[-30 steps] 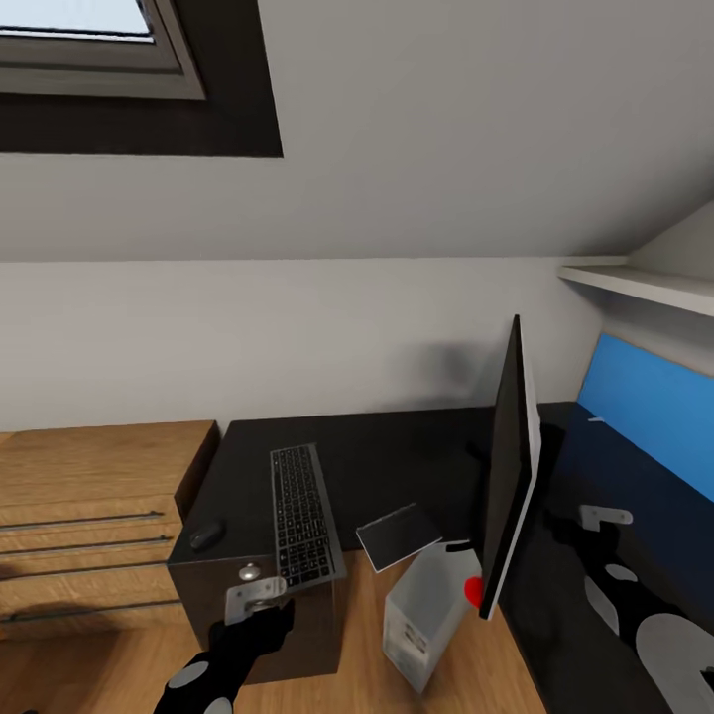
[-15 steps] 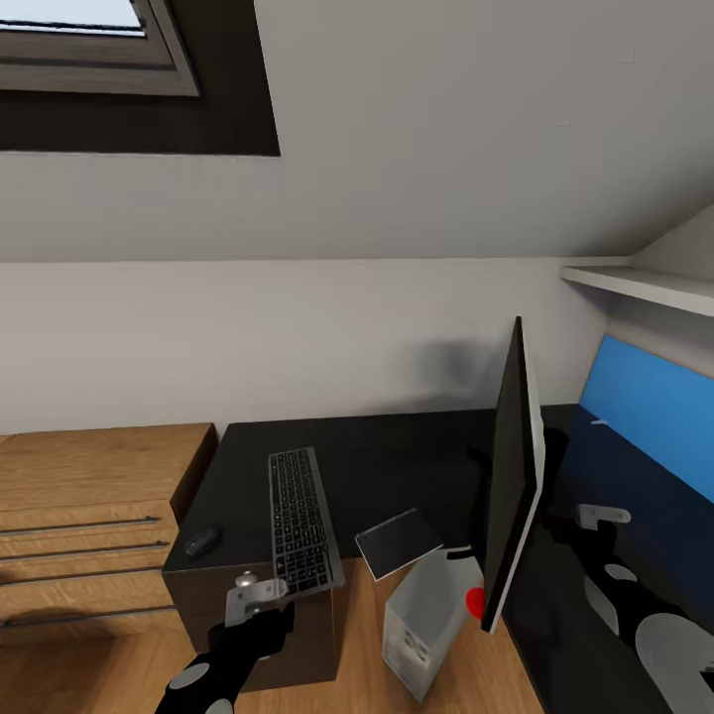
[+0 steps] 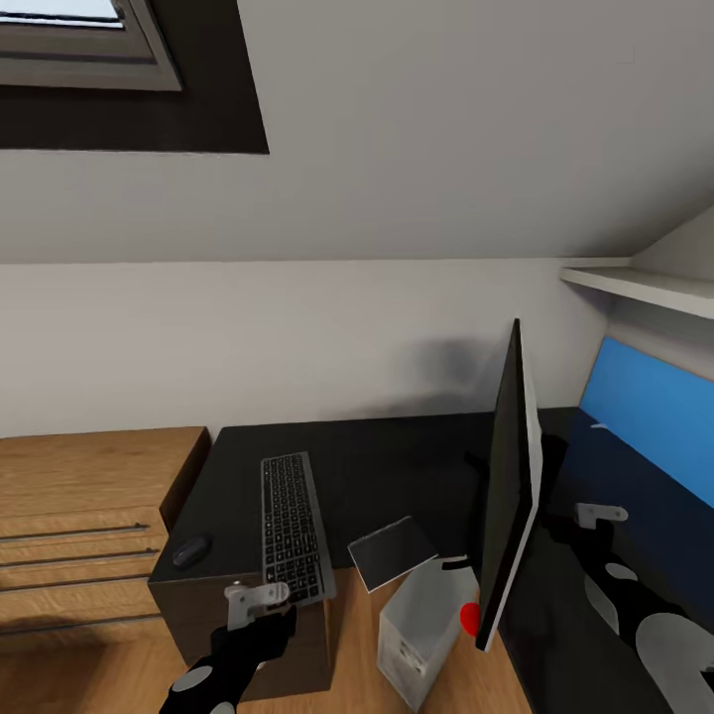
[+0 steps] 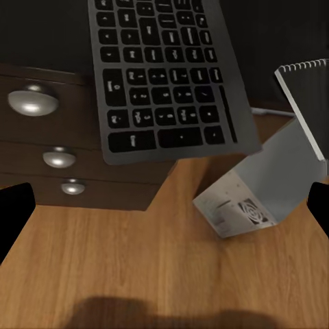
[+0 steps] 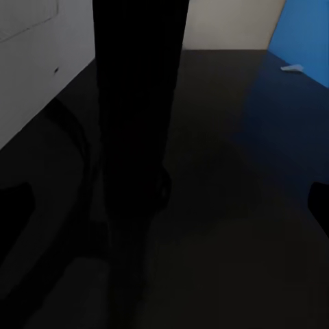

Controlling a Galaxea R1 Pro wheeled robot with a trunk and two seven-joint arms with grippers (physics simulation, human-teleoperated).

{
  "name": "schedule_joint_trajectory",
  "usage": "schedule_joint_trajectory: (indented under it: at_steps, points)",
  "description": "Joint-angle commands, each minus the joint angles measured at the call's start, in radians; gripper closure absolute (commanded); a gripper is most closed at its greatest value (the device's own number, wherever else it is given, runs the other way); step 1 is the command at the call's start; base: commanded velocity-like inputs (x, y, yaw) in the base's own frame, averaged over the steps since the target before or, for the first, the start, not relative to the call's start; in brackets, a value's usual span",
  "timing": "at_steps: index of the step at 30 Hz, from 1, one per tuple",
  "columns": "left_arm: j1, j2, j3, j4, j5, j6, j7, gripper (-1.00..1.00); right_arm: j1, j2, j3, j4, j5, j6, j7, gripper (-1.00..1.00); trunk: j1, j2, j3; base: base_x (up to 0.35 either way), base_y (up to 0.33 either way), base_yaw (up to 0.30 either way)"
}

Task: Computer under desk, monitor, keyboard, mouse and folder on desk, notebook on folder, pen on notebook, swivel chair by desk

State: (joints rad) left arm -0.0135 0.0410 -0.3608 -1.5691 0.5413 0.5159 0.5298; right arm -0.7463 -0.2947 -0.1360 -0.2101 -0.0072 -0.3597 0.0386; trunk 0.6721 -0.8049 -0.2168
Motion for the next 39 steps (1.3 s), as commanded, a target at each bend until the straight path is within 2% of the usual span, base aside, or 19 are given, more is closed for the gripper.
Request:
schedule_joint_trajectory:
  at_steps: [1,7,39]
  points:
    - [-0.001,0.001,-0.005,-0.001,0.009,0.001,0.01,-1.0,-0.001,0.0,-0.005,0.001,-0.001,-0.004,0.004,-1.0,0.0,-0.001,-0.001,0.011,-0.009,0.0]
    - [-0.001,0.001,-0.014,0.0,0.009,0.001,0.01,-1.0,-0.001,0.0,-0.005,0.0,0.0,-0.004,0.004,-1.0,0.0,-0.001,-0.001,0.046,-0.042,0.0]
    - [-0.001,0.0,-0.016,0.0,0.009,0.001,0.01,-1.0,-0.001,0.0,-0.005,0.0,0.0,-0.018,0.004,-1.0,0.0,-0.001,-0.001,0.053,-0.007,0.0]
